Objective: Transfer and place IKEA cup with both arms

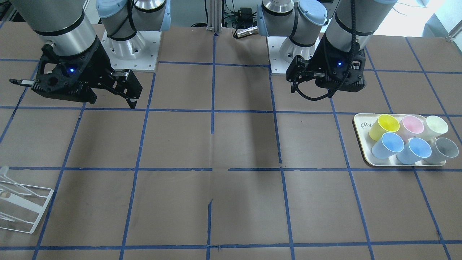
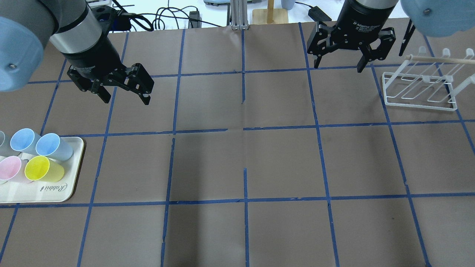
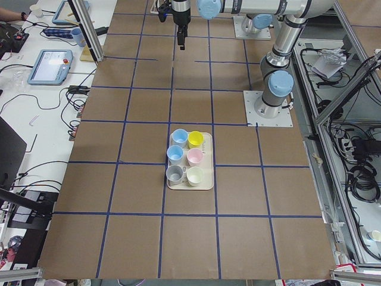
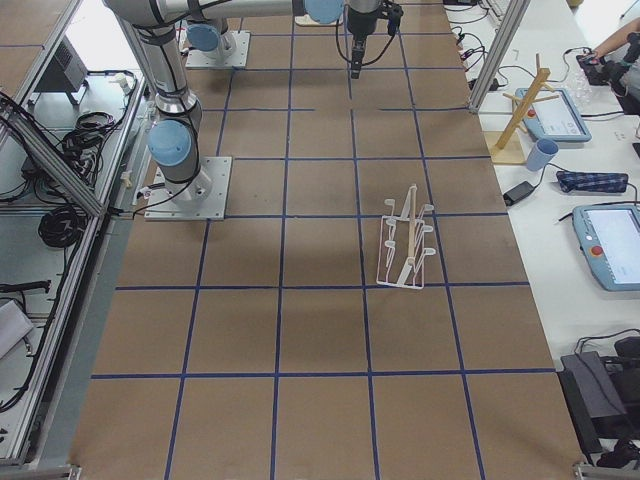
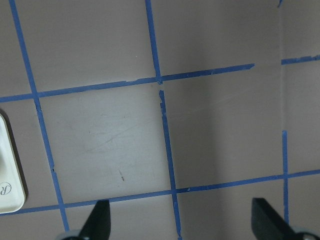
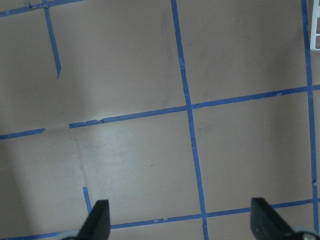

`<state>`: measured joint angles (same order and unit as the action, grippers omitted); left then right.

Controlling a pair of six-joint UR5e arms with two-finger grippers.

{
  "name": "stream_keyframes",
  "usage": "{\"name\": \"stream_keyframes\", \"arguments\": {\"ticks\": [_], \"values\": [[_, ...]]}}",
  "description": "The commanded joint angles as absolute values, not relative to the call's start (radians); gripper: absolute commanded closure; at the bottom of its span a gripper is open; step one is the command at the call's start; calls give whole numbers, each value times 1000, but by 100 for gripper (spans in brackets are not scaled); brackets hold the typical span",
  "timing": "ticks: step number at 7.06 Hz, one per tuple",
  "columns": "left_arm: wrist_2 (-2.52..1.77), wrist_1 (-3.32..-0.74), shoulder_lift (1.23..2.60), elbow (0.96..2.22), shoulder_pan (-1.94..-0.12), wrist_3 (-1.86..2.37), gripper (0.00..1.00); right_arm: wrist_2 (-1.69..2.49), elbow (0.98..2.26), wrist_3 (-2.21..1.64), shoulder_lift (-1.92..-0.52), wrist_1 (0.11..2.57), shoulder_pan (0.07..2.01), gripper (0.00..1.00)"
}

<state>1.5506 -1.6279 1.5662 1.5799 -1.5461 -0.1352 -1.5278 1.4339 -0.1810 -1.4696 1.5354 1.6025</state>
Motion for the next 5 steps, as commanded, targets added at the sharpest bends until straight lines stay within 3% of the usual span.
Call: {"name": "stream_keyframes", "arguments": {"ticks": [1,5], "values": [[1552,-1628,1557,1591,-1522,-144,0,-1528,1433,-181,-1470,1536,1603,0],[1549,-1629,1548,1591,-1523,-143,0,-1528,1433,-181,-1470,1536,1601,0]]}}
